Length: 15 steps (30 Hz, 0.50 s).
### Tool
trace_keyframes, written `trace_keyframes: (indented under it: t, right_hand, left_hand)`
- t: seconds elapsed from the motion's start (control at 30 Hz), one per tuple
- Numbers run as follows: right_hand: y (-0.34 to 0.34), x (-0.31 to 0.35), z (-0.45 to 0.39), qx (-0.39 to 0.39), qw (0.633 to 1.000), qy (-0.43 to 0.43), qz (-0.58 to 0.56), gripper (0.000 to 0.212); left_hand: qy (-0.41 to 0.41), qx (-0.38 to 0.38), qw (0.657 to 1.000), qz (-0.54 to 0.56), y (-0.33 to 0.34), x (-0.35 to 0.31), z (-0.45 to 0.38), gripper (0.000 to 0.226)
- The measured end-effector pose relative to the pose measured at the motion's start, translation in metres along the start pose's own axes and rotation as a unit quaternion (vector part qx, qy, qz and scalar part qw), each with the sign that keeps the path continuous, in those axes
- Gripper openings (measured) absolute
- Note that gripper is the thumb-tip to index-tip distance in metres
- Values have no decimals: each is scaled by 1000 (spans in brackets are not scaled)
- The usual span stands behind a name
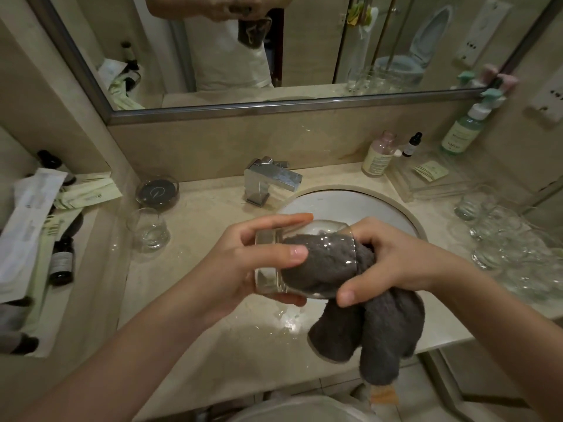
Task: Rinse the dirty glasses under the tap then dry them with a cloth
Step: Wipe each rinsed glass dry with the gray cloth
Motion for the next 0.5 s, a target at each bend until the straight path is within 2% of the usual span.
trace_keyframes:
  t: [0.07, 0.13, 0.2, 0.23, 0.3, 0.33, 0.37, 0.43, 0.5]
  right_hand:
    - [0, 0, 0, 0, 999, 3, 39, 13]
    - [-1, -2, 1, -13, 998, 2, 55, 10]
    - [-3, -5, 2, -26, 999, -7, 42, 12]
    - [-4, -6, 3, -33, 999, -12, 16, 13]
    - [-4, -8, 3, -43, 998, -14, -45, 16]
    - [-4, -9, 3, -42, 997, -9, -65, 18]
    - [-3, -9, 3, -39, 996, -5, -76, 19]
    - [-3, -8, 1, -25, 997, -3, -68, 25]
    - [-3, -3, -1, -6, 1000, 2, -31, 39]
  left_hand:
    - [-39, -1, 999, 27, 1, 4, 1, 53]
    - [-36, 0, 999, 13, 2, 4, 4, 57]
    - [1, 17, 999, -45, 1, -1, 7, 63]
    - [47, 18, 991, -122, -2, -5, 8, 68]
    - [160, 10, 934, -319, -8, -15, 11, 71]
    - [199, 12, 904, -378, -9, -18, 12, 69]
    - [214, 15, 895, -392, -9, -20, 12, 66]
    - [189, 17, 930, -315, -8, -22, 12, 62]
    - [116, 19, 980, -159, -6, -17, 10, 63]
Point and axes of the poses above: each hand's wrist, its own z-axis away from the middle knuckle, its own y-axis out of the palm, x = y × z, the point moved 3 cm from there along -z, towards the middle knuckle, and after that the axes turned 7 degrees about -z, right-handed, at the moved point
